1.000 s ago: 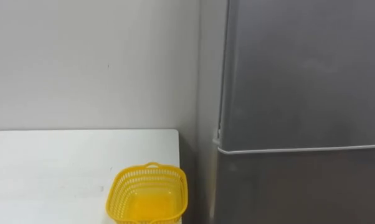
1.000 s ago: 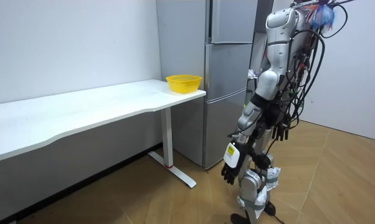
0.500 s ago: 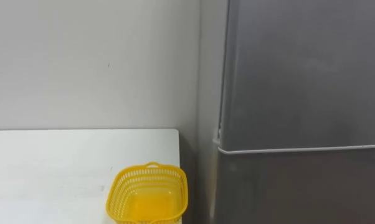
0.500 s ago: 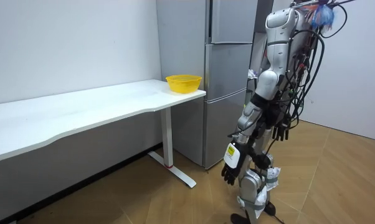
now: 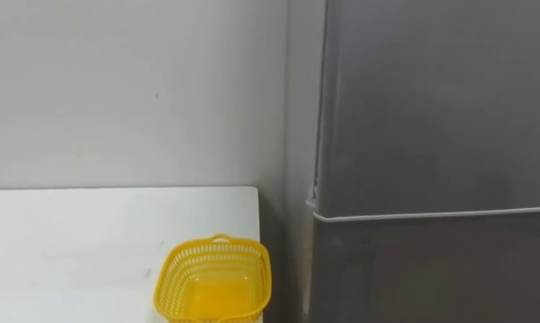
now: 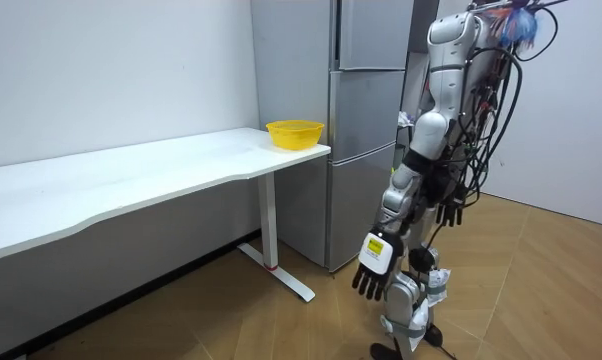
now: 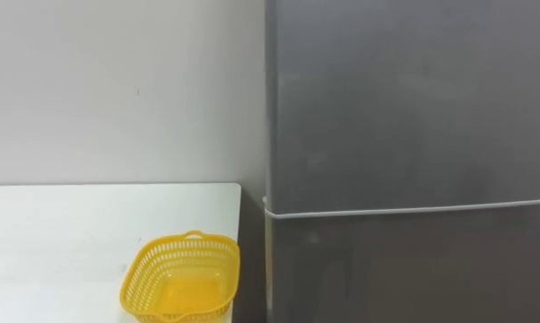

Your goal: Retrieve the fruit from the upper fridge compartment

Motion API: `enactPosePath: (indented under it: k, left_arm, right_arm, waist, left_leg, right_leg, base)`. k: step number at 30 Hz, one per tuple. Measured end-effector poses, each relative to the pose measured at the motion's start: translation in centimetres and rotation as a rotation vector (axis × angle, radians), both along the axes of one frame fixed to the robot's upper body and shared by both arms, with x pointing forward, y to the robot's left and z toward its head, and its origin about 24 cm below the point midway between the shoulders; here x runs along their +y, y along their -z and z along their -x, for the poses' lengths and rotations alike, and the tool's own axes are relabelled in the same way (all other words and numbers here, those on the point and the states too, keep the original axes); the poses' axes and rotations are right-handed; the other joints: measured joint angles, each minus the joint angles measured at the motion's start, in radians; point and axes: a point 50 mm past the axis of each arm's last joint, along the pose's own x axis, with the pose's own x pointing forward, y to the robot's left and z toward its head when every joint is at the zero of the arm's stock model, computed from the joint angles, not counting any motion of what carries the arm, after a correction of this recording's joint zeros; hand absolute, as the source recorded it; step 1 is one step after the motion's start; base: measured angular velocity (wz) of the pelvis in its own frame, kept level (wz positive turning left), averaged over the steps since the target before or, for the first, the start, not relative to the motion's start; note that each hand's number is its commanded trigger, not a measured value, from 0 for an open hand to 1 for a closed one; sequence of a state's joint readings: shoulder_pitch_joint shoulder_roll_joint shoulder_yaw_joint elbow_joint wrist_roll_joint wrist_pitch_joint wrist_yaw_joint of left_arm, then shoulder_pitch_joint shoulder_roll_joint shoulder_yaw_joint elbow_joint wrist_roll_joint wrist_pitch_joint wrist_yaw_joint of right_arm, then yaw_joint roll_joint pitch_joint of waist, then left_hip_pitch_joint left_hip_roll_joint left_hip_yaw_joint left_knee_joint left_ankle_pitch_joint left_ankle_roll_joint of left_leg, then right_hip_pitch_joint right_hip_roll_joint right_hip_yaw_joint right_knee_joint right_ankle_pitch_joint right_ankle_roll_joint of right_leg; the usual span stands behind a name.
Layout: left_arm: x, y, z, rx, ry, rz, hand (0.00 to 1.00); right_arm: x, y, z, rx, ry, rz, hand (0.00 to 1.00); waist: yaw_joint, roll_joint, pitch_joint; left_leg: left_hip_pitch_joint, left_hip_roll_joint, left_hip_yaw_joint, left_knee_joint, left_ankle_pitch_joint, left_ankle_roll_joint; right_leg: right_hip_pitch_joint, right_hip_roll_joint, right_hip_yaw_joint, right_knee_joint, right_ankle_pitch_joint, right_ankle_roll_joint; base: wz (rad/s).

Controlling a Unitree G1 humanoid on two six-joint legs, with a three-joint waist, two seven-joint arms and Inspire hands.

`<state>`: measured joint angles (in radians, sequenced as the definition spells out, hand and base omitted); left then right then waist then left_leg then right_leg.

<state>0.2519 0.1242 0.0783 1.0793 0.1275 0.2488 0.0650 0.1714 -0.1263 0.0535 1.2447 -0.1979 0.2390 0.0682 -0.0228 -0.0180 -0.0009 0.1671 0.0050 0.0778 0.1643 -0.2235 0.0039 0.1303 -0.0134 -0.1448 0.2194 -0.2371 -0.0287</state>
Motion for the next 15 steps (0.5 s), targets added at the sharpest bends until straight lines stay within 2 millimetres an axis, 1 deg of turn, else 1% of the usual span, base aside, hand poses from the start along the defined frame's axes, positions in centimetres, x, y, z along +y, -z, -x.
enactPosePath:
  k: [1, 3, 4, 6, 7, 9, 10, 12, 13, 15]
  left_arm:
    - [0.1, 0.0, 0.0, -0.012, -0.033, -0.006, 0.00]
    - [0.4, -0.1, -0.2, -0.069, -0.184, -0.035, 0.00]
    - [0.5, -0.2, -0.3, -0.088, -0.224, -0.041, 0.00]
    - [1.1, -0.4, -1.5, -0.182, -0.368, -0.082, 0.00]
    - [1.2, -0.5, -1.8, -0.206, -0.405, -0.092, 0.00]
    - [2.0, -1.1, -3.4, -0.325, -0.562, -0.131, 0.00]
    - [2.1, -1.3, -4.0, -0.355, -0.592, -0.139, 0.00]
    - [2.9, -2.2, -6.3, -0.484, -0.700, -0.161, 0.00]
    - [3.1, -2.5, -6.8, -0.515, -0.726, -0.167, 0.00]
    - [3.9, -4.2, -9.6, -0.660, -0.778, -0.199, 0.00]
  right_arm:
    - [0.0, 0.0, -0.1, -0.002, -0.001, 0.003, 0.00]
    - [-0.1, 0.0, -0.4, -0.022, 0.003, 0.011, 0.00]
    - [-0.1, 0.0, -0.5, -0.028, 0.001, 0.012, 0.00]
    - [-0.3, 0.0, -0.9, -0.056, 0.010, 0.021, 0.00]
    - [-0.4, 0.0, -1.0, -0.065, 0.022, 0.024, 0.00]
    - [-0.7, -0.1, -1.3, -0.095, 0.059, 0.045, 0.00]
    - [-0.8, -0.1, -1.4, -0.100, 0.057, 0.051, 0.00]
    - [-0.9, -0.1, -1.5, -0.122, 0.055, 0.071, 0.00]
    - [-0.9, -0.2, -1.6, -0.128, 0.058, 0.075, 0.00]
    - [-1.2, -0.2, -1.9, -0.153, 0.067, 0.089, 0.00]
  waist:
    - [0.002, 0.002, 0.0001]
    - [0.003, 0.008, 0.0010]
    - [0.003, 0.010, 0.0015]
    - [0.004, 0.014, 0.0020]
    - [0.004, 0.016, 0.0021]
    - [0.004, 0.022, 0.0013]
    - [0.005, 0.024, 0.0012]
    - [0.007, 0.026, 0.0009]
    - [0.007, 0.028, -0.0002]
    - [0.009, 0.029, -0.0001]
  left_leg:
    - [0.001, 0.000, 0.001, 0.000, 0.000, 0.000]
    - [0.002, 0.000, 0.001, 0.001, 0.000, 0.000]
    - [0.001, 0.000, 0.001, 0.001, 0.000, 0.000]
    - [0.000, 0.000, 0.001, 0.001, 0.000, 0.000]
    - [0.000, 0.000, 0.001, 0.001, 0.000, 0.000]
    - [-0.001, 0.000, 0.002, -0.001, 0.000, 0.000]
    - [-0.001, 0.000, 0.002, -0.002, 0.000, 0.000]
    - [0.001, 0.000, 0.003, -0.002, 0.000, 0.000]
    - [0.001, 0.000, 0.003, -0.002, 0.000, 0.000]
    - [0.002, 0.000, 0.006, -0.005, 0.000, 0.000]
  right_leg:
    - [0.001, 0.000, 0.002, 0.000, 0.000, 0.000]
    - [0.000, 0.000, 0.004, 0.000, 0.000, 0.000]
    - [0.000, 0.000, 0.003, 0.000, 0.000, 0.000]
    - [-0.005, 0.000, 0.002, 0.000, 0.000, 0.000]
    - [-0.006, 0.000, 0.002, 0.000, 0.000, 0.000]
    - [-0.005, 0.000, 0.004, 0.002, 0.000, 0.000]
    - [-0.006, 0.001, 0.004, 0.002, 0.000, 0.000]
    - [-0.004, 0.000, 0.003, 0.002, 0.001, -0.001]
    - [-0.004, 0.000, 0.003, 0.002, 0.001, -0.001]
    - [-0.010, 0.001, 0.006, 0.004, 0.001, 0.000]
  base:
    - [0.00]
    - [-0.02]
    - [0.00]
    - [0.00]
    - [0.00]
    - [0.00]
    - [0.00]
    - [0.00]
    - [0.00]
    - [-0.02]
